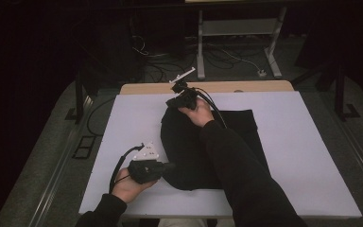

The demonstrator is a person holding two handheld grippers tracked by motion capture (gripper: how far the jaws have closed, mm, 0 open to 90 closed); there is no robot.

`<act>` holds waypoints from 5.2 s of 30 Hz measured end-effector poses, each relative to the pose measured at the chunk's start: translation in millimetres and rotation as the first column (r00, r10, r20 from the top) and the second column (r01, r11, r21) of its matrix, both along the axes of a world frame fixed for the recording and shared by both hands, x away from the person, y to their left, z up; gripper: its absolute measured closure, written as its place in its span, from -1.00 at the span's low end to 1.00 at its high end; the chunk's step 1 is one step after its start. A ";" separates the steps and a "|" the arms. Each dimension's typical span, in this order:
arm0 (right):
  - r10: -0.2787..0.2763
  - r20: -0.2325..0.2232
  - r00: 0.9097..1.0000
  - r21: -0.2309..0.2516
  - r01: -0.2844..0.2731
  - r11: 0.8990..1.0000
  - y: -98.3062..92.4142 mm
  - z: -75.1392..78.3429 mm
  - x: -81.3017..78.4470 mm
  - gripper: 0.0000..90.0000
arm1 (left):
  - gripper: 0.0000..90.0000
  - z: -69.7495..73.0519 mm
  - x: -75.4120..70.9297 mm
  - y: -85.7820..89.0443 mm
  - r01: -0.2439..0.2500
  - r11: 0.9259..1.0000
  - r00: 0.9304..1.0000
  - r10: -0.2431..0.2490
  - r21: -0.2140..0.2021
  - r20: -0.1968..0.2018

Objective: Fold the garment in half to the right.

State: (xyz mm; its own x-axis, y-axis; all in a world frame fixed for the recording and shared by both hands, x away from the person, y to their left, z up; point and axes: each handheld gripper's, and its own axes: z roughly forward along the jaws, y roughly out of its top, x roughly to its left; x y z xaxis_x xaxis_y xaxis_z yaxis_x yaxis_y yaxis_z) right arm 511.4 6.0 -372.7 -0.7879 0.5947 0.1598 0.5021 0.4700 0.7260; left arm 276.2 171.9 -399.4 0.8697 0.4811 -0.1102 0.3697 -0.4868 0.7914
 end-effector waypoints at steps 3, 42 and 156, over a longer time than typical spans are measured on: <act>-0.001 -0.003 1.000 0.016 0.001 1.000 -4.9 4.0 -0.6 0.84 | 0.94 5.4 1.2 -3.0 0.012 1.000 1.000 -0.012 0.002 0.009; -0.065 0.016 0.998 0.086 0.064 0.994 -72.7 24.0 -7.2 0.84 | 0.94 27.9 13.6 -50.1 0.094 0.995 0.994 -0.093 -0.021 0.050; -0.309 -0.098 0.946 0.147 0.321 0.936 -257.4 -32.5 -19.1 0.83 | 0.94 0.4 41.6 -213.6 0.315 0.949 0.948 -0.315 -0.009 -0.049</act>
State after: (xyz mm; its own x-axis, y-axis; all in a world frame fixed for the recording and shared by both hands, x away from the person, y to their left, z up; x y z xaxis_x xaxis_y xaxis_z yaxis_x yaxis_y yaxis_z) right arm 492.3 -251.3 -405.2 -0.5473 0.7726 0.3218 0.6591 0.1609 0.7346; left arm 317.8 -41.7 -398.9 0.9703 0.1838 -0.1571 0.2364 -0.5835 0.7769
